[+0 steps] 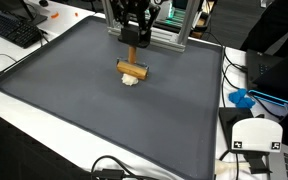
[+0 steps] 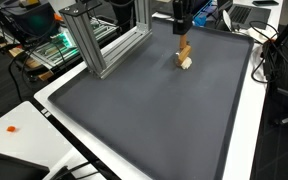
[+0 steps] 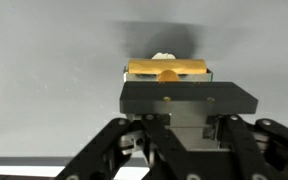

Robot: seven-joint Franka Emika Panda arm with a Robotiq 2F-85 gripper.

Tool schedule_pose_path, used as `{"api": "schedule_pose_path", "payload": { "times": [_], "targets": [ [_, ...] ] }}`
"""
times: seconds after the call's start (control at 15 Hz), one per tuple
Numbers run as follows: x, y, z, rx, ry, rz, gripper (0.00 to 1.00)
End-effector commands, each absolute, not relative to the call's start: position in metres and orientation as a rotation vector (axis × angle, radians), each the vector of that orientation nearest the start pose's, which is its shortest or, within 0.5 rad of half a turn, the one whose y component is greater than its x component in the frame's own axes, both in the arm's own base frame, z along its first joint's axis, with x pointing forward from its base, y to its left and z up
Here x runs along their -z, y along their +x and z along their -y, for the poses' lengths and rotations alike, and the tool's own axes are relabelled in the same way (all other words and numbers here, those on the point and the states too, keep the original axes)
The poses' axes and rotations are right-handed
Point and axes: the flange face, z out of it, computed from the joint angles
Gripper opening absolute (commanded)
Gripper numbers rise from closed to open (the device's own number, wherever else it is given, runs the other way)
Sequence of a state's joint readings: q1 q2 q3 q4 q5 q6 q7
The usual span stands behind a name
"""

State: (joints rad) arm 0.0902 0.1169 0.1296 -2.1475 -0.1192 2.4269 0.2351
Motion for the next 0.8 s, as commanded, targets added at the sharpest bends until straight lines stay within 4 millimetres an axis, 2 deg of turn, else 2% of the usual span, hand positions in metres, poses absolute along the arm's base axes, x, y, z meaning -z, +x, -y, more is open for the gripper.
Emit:
{"api": "schedule_pose_path", "payload": {
  "times": [0.0,0.27,0.73],
  "targets": [
    [-0.356,0.561,-0.125,0.335,-3.134,0.112,0.22],
    [-0.345,0.564,-0.125,0.366,-3.131,0.094,0.22],
    [-0.340,0.567,-0.126,0.387,-3.118,0.075,0.22]
  ]
}}
